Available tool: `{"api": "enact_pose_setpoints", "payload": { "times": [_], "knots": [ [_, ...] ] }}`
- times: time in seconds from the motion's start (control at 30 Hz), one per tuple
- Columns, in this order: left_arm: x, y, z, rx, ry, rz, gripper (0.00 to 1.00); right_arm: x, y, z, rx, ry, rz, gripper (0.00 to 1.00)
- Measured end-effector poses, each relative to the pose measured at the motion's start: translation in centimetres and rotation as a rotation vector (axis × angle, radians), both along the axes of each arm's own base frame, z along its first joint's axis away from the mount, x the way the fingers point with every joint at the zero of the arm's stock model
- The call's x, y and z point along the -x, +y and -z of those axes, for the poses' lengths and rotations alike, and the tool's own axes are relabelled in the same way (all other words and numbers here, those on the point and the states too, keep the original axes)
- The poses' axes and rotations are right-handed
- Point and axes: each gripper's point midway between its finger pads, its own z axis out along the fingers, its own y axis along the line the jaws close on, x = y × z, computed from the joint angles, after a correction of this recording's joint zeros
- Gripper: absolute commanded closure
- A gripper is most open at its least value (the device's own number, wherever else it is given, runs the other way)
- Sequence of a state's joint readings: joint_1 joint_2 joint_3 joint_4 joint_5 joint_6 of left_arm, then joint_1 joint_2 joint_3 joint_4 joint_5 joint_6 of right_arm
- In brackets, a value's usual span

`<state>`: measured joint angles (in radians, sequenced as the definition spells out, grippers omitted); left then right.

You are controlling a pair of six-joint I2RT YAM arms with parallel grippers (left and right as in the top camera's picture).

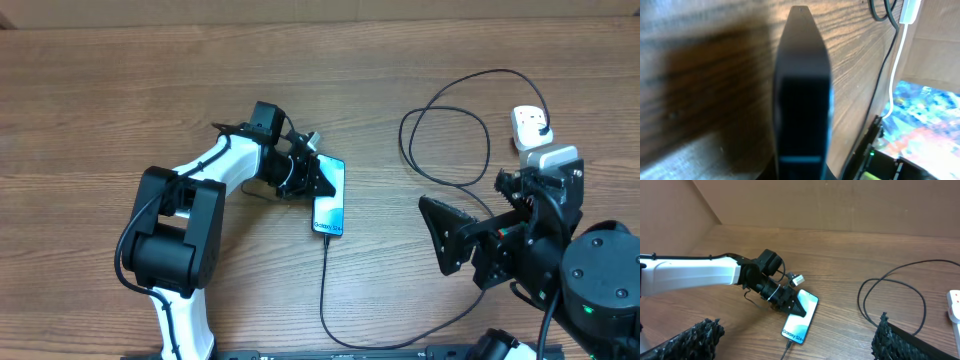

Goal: Plug charger to phone and switch on socket
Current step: 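Lay the phone flat on the table with the left gripper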

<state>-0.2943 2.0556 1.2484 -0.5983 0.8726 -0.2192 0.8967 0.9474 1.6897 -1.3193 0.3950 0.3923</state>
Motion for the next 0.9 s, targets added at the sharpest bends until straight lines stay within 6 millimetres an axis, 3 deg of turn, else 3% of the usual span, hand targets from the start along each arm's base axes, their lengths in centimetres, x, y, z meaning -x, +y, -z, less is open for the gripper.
{"api": "enact_pose_setpoints", "payload": {
  "times": [0.43,0.9],
  "knots": [
    [-2.4,-0.1,0.2,-0.036,-0.093,-0.037,0.96,0.0,-0.1,0.0,-0.013,0.007,0.015,0.00],
    [-2.1,-1.6,0.6,-0.053,-0.118,-0.024,0.91,0.2,0.1,0.3,-0.063,0.047,0.028,0.00]
  ]
}}
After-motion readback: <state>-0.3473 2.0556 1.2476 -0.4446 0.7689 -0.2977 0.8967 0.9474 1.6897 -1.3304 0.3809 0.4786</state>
